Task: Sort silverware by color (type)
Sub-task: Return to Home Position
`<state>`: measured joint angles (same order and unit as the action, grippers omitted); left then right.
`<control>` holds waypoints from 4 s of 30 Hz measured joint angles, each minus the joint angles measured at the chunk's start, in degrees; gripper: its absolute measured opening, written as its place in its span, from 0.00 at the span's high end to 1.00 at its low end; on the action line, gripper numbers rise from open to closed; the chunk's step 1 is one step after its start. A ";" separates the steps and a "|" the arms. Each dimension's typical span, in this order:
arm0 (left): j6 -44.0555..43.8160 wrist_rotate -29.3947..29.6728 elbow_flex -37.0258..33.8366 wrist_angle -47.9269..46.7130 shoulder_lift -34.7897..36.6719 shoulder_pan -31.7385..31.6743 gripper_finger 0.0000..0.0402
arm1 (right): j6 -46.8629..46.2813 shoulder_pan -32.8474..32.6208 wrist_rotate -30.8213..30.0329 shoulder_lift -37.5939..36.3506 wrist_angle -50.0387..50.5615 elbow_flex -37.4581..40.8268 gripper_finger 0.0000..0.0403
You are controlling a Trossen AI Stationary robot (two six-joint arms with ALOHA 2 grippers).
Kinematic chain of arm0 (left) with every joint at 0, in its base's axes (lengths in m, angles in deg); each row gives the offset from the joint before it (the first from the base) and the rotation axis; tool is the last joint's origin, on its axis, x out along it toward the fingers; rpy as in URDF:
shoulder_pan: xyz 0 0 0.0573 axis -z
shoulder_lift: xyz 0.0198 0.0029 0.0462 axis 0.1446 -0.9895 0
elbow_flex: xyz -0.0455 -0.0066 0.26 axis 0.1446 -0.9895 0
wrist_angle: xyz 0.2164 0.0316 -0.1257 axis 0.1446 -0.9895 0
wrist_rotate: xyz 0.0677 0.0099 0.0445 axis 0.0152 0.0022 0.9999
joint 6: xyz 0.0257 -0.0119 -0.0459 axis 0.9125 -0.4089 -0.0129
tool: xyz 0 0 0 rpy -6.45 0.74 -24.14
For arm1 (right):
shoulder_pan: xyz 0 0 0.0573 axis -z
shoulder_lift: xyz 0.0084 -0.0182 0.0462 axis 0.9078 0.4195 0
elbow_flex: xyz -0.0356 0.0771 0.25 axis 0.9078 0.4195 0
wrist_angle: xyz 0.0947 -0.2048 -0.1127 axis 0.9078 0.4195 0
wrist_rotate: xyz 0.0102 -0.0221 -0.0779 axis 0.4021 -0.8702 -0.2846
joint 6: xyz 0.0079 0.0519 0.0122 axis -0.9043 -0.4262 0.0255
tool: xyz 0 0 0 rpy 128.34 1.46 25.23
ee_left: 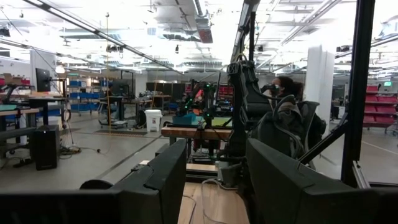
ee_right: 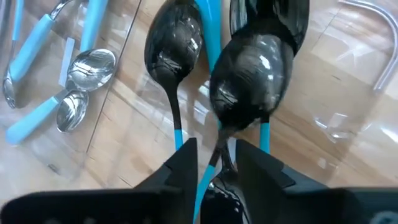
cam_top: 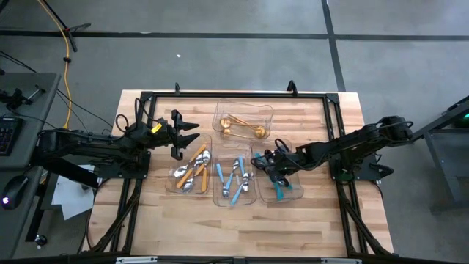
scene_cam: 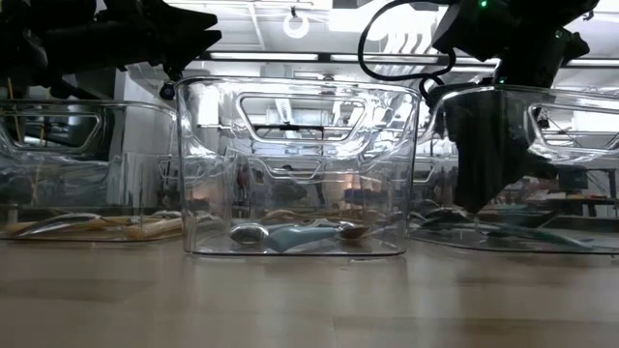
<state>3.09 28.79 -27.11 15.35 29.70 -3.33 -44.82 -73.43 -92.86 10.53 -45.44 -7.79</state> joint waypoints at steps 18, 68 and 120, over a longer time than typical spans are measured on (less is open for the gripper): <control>0.00 0.00 0.00 -0.02 0.00 0.00 0.61 | 1.04 -0.02 0.03 0.00 -0.10 0.00 0.62; -0.71 -2.89 -0.02 -6.77 8.59 0.02 0.61 | 63.17 14.25 -15.38 -18.45 -29.95 -1.87 0.99; 4.61 -1.05 -0.02 -17.66 16.22 0.03 0.61 | 70.22 18.32 5.95 -25.86 -59.60 17.38 1.00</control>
<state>7.70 27.74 -27.13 -2.31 45.92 -3.29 25.41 -55.11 -86.91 -15.33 -105.04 9.59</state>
